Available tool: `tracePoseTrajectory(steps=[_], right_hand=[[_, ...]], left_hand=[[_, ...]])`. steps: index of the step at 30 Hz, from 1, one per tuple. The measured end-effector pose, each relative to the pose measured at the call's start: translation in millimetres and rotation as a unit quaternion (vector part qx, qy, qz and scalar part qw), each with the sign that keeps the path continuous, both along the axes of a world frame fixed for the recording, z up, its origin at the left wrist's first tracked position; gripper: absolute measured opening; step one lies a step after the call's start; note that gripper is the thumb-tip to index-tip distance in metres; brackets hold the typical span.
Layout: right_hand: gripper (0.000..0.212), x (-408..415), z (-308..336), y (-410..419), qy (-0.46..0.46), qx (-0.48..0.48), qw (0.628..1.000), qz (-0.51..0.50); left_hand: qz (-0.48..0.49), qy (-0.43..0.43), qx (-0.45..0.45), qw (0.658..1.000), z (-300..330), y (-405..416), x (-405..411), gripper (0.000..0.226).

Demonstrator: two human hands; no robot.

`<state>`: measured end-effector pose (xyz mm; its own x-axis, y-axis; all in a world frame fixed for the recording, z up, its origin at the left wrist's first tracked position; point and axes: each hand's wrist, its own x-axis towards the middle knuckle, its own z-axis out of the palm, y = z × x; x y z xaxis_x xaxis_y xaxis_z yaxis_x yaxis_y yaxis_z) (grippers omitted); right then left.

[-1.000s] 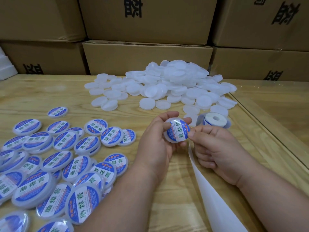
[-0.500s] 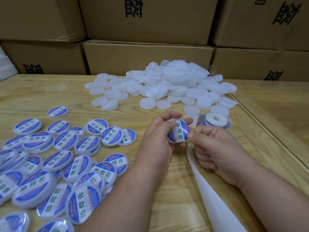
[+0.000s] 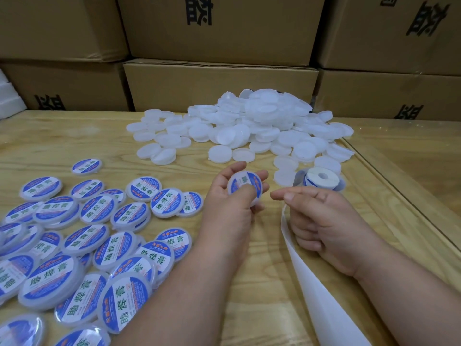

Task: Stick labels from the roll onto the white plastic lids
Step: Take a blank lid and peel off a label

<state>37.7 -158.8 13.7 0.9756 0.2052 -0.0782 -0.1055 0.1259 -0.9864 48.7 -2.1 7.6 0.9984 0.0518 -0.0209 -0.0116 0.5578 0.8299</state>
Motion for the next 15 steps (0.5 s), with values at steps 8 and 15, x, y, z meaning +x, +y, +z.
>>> tracePoseTrajectory(steps=[8, 15], right_hand=[[0.019, 0.4, 1.6, -0.5, 0.008, 0.032, 0.999, -0.009], [0.025, 0.9, 2.2, -0.3, 0.015, 0.041, 0.999, -0.016]], left_hand=[[0.022, 0.066, -0.024, 0.997, 9.1, 4.1, -0.3, 0.030], [0.056, 0.045, -0.002, 0.997, 4.5, 1.4, 3.5, 0.017]])
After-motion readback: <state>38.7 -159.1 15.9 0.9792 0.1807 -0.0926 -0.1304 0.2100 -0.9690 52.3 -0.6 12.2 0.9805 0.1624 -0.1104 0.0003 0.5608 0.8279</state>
